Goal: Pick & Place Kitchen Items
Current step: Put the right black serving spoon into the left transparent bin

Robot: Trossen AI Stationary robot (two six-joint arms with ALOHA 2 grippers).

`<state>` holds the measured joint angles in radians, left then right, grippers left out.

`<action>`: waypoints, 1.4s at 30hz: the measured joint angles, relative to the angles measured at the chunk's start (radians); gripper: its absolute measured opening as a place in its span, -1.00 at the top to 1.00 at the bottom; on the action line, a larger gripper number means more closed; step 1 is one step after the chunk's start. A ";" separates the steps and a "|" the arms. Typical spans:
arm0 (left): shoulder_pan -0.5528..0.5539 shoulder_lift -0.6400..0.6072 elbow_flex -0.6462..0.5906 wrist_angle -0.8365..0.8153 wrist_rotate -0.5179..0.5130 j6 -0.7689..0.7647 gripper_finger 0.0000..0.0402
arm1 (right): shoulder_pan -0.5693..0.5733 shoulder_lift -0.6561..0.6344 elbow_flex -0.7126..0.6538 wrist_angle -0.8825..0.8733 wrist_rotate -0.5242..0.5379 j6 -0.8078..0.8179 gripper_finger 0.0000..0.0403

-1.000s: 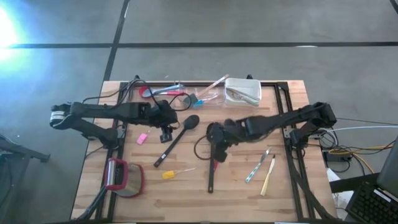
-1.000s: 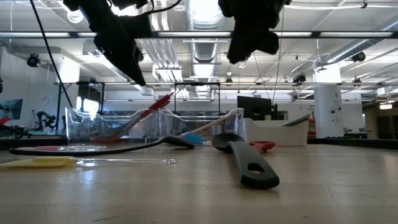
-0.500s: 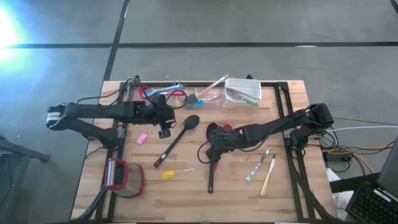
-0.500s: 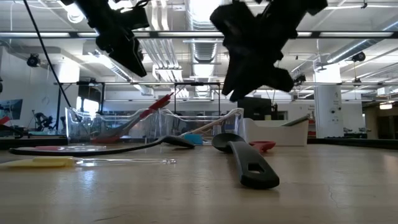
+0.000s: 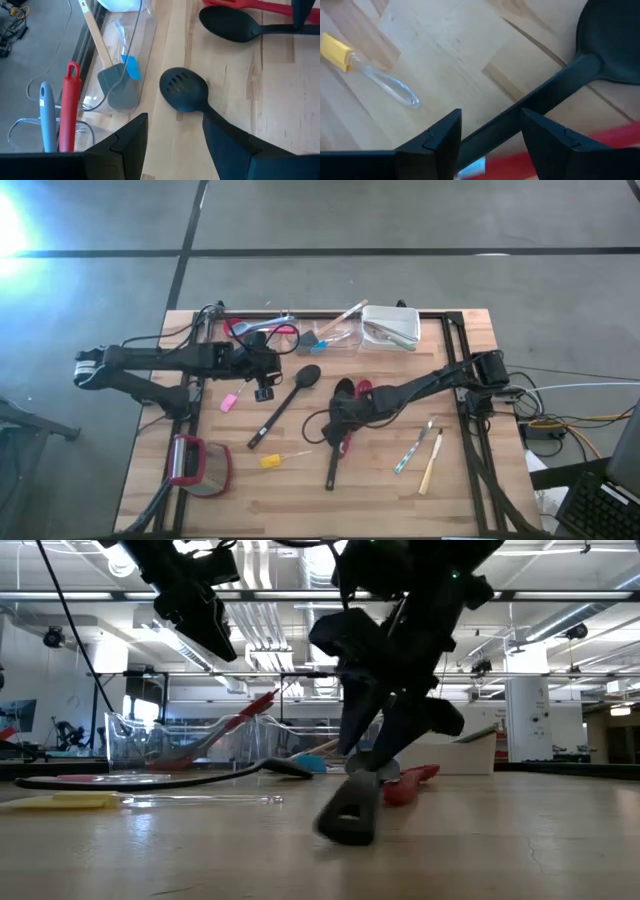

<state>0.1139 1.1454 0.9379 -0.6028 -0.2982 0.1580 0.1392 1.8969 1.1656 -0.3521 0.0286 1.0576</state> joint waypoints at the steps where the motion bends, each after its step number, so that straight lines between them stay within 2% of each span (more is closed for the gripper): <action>1: 0.000 0.000 0.000 0.000 0.000 0.000 0.03 | -0.004 0.012 0.004 0.001 -0.006 0.000 0.00; 7: 0.000 0.000 0.000 0.000 0.000 0.000 0.03 | -0.019 0.078 0.048 -0.015 -0.024 -0.019 -0.09; 11: 0.000 0.000 0.000 0.000 0.000 0.000 0.03 | -0.030 0.095 0.088 -0.098 -0.032 -0.035 -0.10; 21: 0.000 0.000 0.000 0.000 0.000 0.000 0.03 | -0.029 0.007 0.154 -0.250 0.050 -0.065 -0.10; 25: 0.000 0.000 0.000 0.000 0.000 0.000 0.03 | -0.029 0.003 0.145 -0.267 0.050 -0.035 -0.10; 35: 0.000 0.000 0.000 0.000 0.000 0.000 0.03 | -0.028 0.103 0.137 -0.266 0.053 0.050 -0.10; 39: 0.000 0.000 0.000 0.000 -0.001 0.000 0.03 | -0.028 0.137 0.140 -0.269 0.061 0.056 -0.04; 42: 0.000 0.000 0.000 -0.001 -0.001 0.000 0.03 | -0.028 0.143 0.140 -0.276 0.065 0.054 0.10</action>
<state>0.1137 1.1454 0.9375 -0.6037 -0.2989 0.1581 0.1112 2.0401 1.3052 -0.6282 0.0937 1.1114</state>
